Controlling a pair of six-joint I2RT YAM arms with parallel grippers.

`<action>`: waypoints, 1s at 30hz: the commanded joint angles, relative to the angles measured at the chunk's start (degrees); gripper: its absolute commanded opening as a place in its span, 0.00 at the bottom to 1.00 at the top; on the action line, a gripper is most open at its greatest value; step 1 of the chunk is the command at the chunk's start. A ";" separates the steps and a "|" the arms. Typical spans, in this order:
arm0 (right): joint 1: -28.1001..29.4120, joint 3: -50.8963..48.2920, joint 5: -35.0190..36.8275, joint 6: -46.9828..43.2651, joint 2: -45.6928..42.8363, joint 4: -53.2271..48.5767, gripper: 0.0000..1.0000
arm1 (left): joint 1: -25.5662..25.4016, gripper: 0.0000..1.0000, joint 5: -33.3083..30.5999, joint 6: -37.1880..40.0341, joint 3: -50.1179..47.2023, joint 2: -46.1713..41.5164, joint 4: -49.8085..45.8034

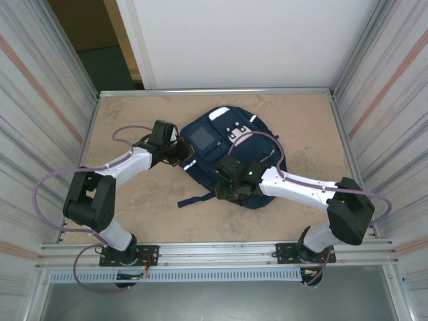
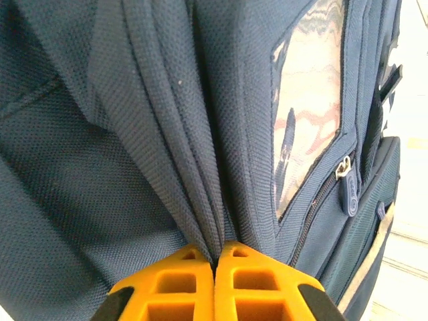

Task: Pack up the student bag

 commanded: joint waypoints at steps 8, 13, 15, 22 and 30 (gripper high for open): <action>2.94 5.01 4.66 15.63 8.72 -1.14 0.45 | -0.35 0.00 1.16 -1.35 -3.58 -3.59 1.30; 3.35 5.44 6.61 19.02 10.99 -2.38 0.42 | -0.52 0.00 1.75 -1.84 -4.09 -4.20 1.71; 3.16 4.02 7.95 20.21 10.65 -0.77 0.37 | -0.52 0.00 1.39 -2.12 -4.46 -4.51 2.34; 3.88 1.94 8.48 18.61 11.96 6.59 0.22 | -0.65 0.00 1.59 -2.71 -5.24 -4.59 3.48; 4.25 -0.37 9.67 15.87 11.92 9.58 0.11 | -0.11 0.00 0.45 -1.96 -5.63 -5.33 2.61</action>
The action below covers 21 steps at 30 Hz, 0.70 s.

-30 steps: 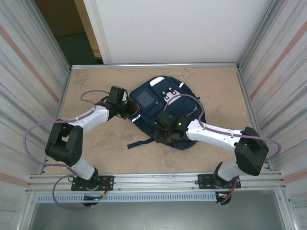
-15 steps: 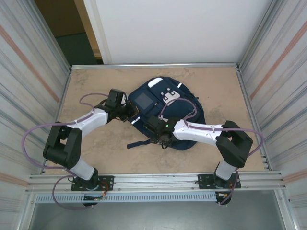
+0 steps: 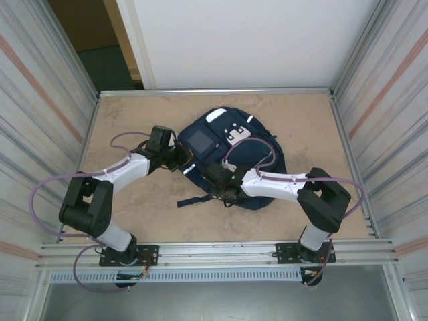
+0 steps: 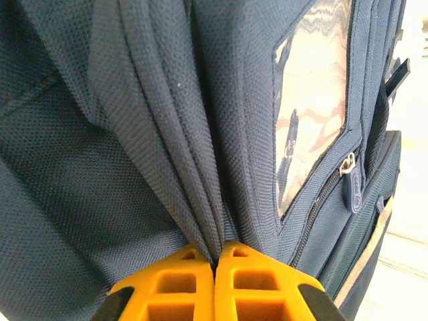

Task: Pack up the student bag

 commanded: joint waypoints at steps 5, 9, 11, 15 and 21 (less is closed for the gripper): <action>2.64 -1.81 7.56 -0.62 -3.13 -3.25 0.03 | 0.57 0.00 -2.97 1.51 -0.71 -2.43 -1.20; 3.35 -4.08 10.40 -3.03 -7.98 -6.94 0.00 | 1.25 0.00 -3.65 1.35 -0.17 0.32 0.16; 3.41 -4.65 10.79 -6.04 -9.79 -9.05 0.00 | 1.78 0.00 -4.11 0.95 0.13 1.24 1.30; 4.06 -7.12 11.74 -11.28 -13.04 -13.73 0.00 | 3.67 0.00 -5.15 1.74 2.63 3.41 1.17; 2.89 -11.19 7.58 -20.37 -17.05 -15.19 0.00 | 7.94 0.00 -3.37 3.88 9.65 9.29 -0.12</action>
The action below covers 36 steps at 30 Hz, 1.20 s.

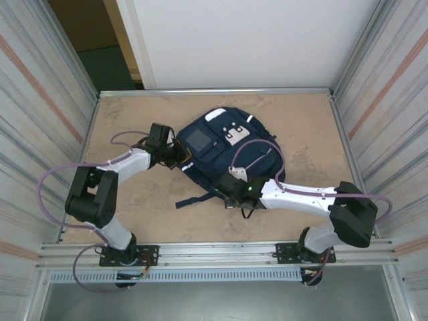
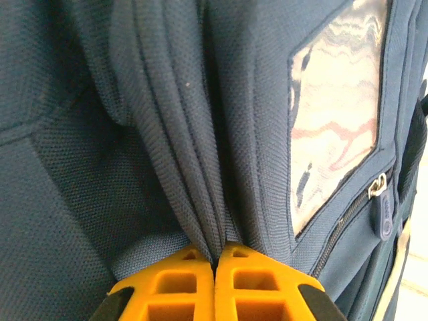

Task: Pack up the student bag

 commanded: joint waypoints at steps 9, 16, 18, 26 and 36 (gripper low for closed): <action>-5.20 0.21 -14.56 -13.69 -2.84 6.33 0.00 | 13.09 0.30 1.71 4.12 16.84 10.69 -4.48; -5.99 9.71 -19.06 -19.40 4.08 11.65 0.00 | 9.50 0.53 -0.18 2.93 -3.08 -9.95 -5.59; -6.18 10.60 -22.01 -20.60 4.95 12.92 0.00 | 5.60 0.54 -0.92 0.05 -8.61 -15.72 -4.98; -6.41 9.94 -36.92 -23.50 7.08 19.98 0.00 | -12.53 0.66 -20.59 -11.72 -16.60 -31.14 -7.36; -5.15 8.83 -37.79 -23.20 6.92 22.87 0.00 | -13.88 0.43 -19.55 -13.30 -19.49 -26.64 4.20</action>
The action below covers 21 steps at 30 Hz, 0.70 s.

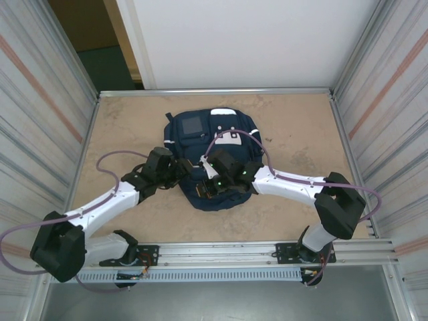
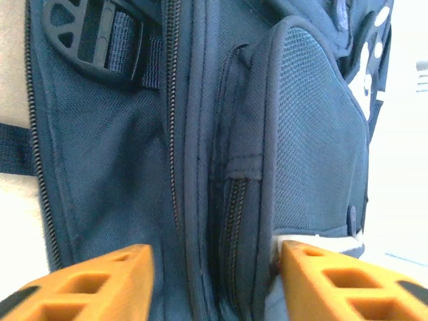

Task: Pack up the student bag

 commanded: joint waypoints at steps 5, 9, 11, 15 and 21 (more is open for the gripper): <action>1.34 -2.08 1.65 -5.87 -4.32 -3.24 0.00 | 4.54 0.03 -0.03 3.97 0.88 2.39 1.80; 0.53 -5.37 9.34 -7.24 -8.64 -12.23 0.00 | 13.23 0.00 9.32 8.69 2.39 5.84 1.58; -0.40 -7.66 10.69 -6.73 -11.32 -15.74 0.00 | 16.31 0.00 10.21 11.48 3.94 7.54 -0.79; -1.66 -11.98 11.90 -5.65 -15.62 -17.23 0.00 | 22.74 0.00 15.97 16.11 9.03 13.26 -1.12; 0.05 -5.86 7.00 -4.31 -9.75 -12.96 0.00 | 30.84 0.05 30.15 11.63 11.96 20.19 4.30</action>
